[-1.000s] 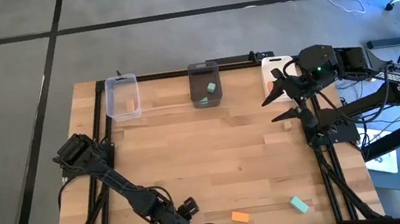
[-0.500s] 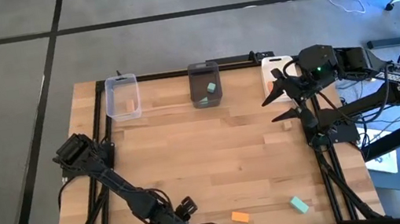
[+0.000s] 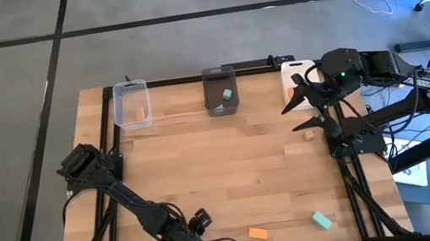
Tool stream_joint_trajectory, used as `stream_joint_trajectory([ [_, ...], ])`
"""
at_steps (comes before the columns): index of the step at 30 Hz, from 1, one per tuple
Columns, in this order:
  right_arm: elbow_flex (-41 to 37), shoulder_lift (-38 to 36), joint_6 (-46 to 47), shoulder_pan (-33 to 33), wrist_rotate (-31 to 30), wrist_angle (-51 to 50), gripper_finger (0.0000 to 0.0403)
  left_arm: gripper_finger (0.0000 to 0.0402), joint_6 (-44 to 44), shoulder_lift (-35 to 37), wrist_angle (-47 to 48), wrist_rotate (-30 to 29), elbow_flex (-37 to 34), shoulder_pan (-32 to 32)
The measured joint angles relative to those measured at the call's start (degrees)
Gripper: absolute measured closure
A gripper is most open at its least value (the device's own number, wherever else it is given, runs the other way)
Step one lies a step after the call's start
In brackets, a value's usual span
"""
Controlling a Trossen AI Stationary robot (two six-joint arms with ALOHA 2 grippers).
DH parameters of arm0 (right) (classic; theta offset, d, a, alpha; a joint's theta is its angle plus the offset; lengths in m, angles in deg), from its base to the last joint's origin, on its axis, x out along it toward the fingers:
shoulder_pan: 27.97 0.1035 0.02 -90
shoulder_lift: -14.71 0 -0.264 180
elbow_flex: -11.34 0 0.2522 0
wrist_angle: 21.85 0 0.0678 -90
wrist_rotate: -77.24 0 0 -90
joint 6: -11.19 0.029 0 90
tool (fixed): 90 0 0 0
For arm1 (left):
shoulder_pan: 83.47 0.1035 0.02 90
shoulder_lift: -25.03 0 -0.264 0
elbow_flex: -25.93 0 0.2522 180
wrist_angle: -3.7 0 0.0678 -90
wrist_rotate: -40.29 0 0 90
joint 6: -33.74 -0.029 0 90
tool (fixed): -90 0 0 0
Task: Sort & place blocks by color
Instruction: Put the bottom light brown block into the transparent bin
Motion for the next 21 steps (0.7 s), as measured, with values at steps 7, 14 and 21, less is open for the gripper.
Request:
stream_joint_trajectory([
  [7,0.0,0.0,0.02,-0.01,0.01,0.0,0.014,0.0231,0.22,-0.08,0.0,0.03,-0.02,0.01],
  [14,0.0,0.0,-0.02,-0.01,0.02,0.0,0.014,0.0231,-0.88,-1.4,0.36,1.22,-0.02,-0.03],
  [21,0.0,0.01,-0.07,-0.02,0.02,-0.02,0.014,0.0231,-1.55,-2.73,1.64,2.34,-0.19,0.42],
])
